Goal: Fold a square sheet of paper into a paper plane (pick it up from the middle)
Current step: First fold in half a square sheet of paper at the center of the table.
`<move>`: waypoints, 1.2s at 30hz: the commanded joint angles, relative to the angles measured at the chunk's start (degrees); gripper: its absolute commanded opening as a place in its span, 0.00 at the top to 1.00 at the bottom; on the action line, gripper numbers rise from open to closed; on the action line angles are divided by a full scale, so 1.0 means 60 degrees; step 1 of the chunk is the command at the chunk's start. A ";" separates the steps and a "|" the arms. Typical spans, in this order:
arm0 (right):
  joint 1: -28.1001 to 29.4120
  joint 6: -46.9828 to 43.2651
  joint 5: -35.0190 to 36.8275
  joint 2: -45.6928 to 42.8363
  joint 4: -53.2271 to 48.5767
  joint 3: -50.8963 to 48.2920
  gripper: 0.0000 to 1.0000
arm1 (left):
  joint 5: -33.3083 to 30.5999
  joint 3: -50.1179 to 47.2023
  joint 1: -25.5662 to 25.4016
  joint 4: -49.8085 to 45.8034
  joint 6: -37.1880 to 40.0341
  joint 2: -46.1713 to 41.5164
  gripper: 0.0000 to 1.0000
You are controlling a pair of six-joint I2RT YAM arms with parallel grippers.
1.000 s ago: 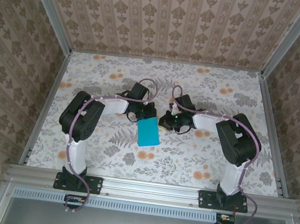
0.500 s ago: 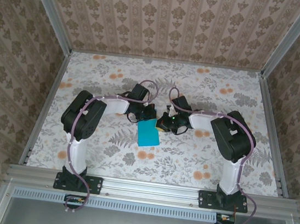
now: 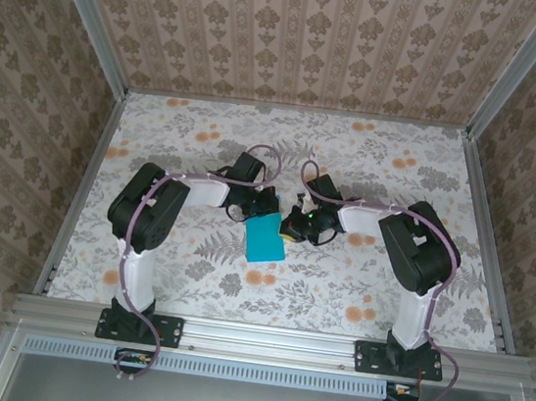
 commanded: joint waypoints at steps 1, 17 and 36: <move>0.0202 -0.0184 -0.0031 -0.0454 -0.0985 -0.0545 1.00 | -0.1154 -0.0707 0.0123 -0.1120 -0.0243 0.0475 1.00; 0.0881 -0.0162 0.0202 -0.1440 -0.1322 -0.2173 1.00 | -0.1130 -0.1049 0.0174 -0.0675 -0.0343 0.0453 1.00; 0.0436 0.0197 0.1008 -0.1255 0.0948 -0.0951 1.00 | 0.0708 -0.0806 0.0101 0.0435 0.1608 -0.1235 0.82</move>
